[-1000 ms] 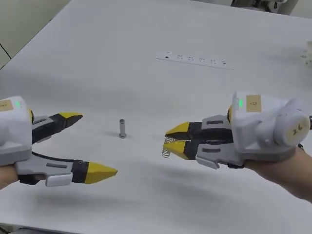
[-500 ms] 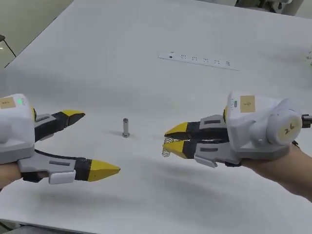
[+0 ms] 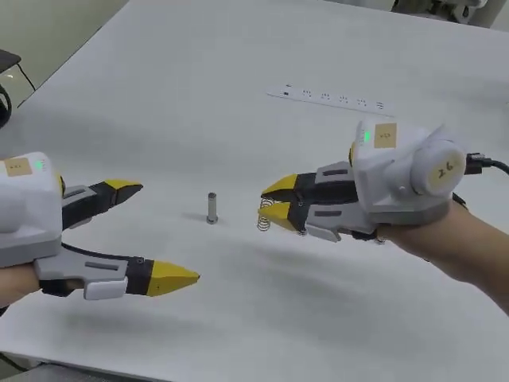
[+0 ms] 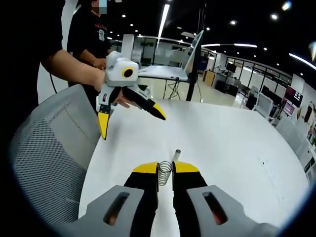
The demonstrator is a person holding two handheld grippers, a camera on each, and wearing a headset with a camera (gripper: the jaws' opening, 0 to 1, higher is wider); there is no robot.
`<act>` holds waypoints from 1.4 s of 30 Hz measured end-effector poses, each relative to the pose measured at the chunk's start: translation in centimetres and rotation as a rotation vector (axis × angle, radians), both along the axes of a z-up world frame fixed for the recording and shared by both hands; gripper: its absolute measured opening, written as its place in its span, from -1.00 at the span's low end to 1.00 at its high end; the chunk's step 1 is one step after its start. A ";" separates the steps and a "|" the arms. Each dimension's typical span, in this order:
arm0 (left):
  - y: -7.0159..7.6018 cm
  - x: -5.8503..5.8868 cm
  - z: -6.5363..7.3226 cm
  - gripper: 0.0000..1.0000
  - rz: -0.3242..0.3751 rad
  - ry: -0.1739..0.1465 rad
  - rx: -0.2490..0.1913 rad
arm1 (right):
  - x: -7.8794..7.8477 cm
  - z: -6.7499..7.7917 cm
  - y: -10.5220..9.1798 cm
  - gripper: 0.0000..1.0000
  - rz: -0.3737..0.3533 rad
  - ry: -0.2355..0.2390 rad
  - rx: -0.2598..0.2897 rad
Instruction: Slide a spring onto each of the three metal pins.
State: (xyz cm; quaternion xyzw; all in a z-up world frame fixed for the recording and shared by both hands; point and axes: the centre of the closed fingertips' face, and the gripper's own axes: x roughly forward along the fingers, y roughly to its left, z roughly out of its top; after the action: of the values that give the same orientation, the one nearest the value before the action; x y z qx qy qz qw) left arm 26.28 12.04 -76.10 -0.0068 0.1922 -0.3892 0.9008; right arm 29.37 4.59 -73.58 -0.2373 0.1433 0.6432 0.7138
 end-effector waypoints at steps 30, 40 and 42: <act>-0.4 0.1 -0.3 0.96 -0.008 0.002 -0.003 | 3.2 0.5 4.8 -0.85 -0.019 0.002 0.012; -0.5 0.5 -0.3 0.96 -0.009 0.000 -0.003 | 3.8 0.3 6.5 -0.85 -0.036 0.032 0.036; -0.4 0.5 -0.3 0.96 -0.009 0.000 -0.005 | 4.0 0.0 6.7 -0.85 -0.037 0.035 0.033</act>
State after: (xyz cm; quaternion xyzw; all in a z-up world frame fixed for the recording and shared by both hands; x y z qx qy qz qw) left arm 26.78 11.65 -76.37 -0.0083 0.1913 -0.3936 0.8991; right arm 33.37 11.34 -73.55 -0.2115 0.1498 0.6361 0.7268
